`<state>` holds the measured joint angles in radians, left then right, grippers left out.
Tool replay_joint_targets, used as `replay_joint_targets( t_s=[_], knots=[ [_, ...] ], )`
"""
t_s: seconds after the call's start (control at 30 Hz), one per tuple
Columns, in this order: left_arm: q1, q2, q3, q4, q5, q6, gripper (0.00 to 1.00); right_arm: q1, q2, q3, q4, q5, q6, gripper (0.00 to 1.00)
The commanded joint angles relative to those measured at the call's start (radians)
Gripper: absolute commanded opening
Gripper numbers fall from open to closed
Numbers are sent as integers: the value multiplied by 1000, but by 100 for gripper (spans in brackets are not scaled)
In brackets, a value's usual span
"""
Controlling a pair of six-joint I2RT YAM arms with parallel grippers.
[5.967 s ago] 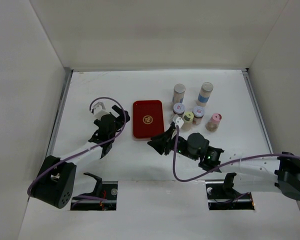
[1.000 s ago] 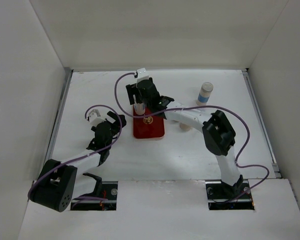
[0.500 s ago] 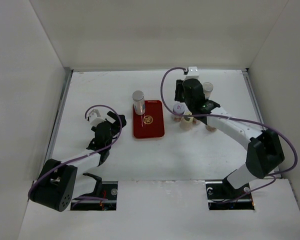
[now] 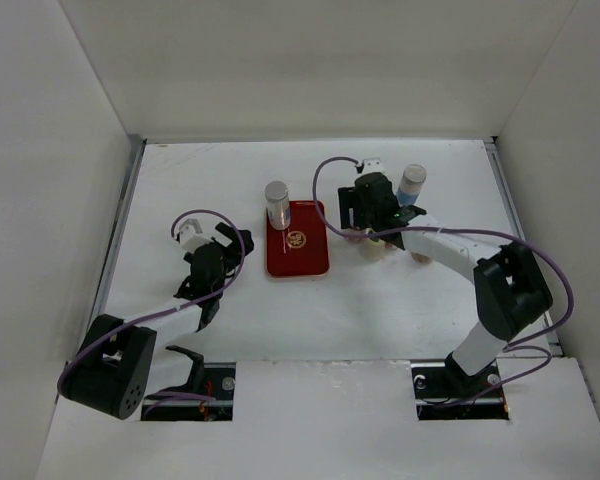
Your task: Organize the condiment bottles
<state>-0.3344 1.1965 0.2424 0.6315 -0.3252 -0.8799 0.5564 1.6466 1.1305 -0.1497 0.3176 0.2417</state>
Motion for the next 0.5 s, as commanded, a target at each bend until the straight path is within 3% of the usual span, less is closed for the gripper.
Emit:
replay_joint_targets(
  t_s=[0.0,0.2,0.47],
  knots=[
    [1,-5,1,51,6,-7,100,-5,38,21,6,-17,5,86],
    [1,-2,5,51,12,-8,100,-2,85,74,-31,-15,4,78],
    [5,-3,1,53,11,-10,100,-2,75,118,125,40,1,53]
  ],
)
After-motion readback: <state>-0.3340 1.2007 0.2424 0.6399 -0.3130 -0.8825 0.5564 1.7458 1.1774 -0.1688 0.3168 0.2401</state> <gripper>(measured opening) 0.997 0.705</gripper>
